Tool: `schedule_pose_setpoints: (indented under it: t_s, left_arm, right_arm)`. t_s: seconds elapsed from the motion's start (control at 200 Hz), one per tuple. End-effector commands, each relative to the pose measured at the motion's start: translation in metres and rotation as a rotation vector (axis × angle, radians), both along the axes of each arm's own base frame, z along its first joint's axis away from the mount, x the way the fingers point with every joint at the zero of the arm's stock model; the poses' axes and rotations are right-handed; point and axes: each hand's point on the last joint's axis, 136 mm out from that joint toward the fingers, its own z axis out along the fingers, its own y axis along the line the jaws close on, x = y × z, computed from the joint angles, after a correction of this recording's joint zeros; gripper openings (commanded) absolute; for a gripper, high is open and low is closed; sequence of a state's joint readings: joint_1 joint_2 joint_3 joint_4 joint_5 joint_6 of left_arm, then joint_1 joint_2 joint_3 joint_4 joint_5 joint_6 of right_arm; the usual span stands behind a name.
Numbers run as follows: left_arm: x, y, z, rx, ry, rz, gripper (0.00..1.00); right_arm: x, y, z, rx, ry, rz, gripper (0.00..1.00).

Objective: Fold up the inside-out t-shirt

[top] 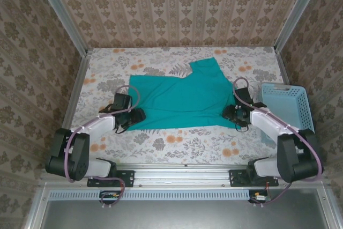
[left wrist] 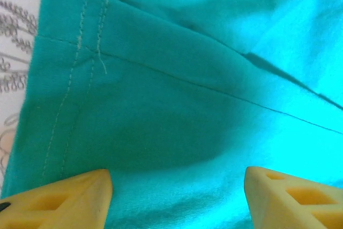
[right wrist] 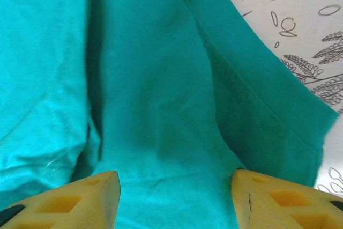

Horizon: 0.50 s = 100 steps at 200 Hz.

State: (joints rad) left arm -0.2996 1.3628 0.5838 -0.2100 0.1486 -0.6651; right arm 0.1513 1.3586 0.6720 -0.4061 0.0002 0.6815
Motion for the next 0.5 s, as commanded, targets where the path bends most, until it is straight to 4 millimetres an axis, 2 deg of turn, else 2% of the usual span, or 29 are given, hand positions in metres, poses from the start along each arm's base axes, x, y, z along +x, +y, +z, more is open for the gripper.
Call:
schedule_pose_setpoints:
  t_s: [0.0, 0.22, 0.35, 0.465, 0.495]
  left_arm:
    - [-0.004, 0.012, -0.014, 0.004, 0.040, 0.042, 0.68]
    - [-0.012, 0.035, -0.017, 0.004, 0.043, 0.104, 0.70]
    - [-0.013, 0.036, -0.015, -0.017, 0.040, 0.111, 0.71]
    - [-0.012, 0.032, -0.008, -0.031, 0.022, 0.095, 0.72]
    - [-0.012, 0.030, -0.005, -0.034, 0.018, 0.082, 0.73]
  right_arm:
    - [0.002, -0.010, -0.016, 0.020, 0.030, -0.111, 0.58]
    - [-0.006, -0.041, -0.025, -0.051, 0.069, -0.219, 0.68]
    - [-0.005, -0.050, -0.021, -0.076, 0.062, -0.226, 0.73]
    - [-0.003, -0.050, -0.009, -0.108, 0.044, -0.185, 0.71]
    - [0.000, -0.049, 0.005, -0.122, 0.004, -0.163, 0.70]
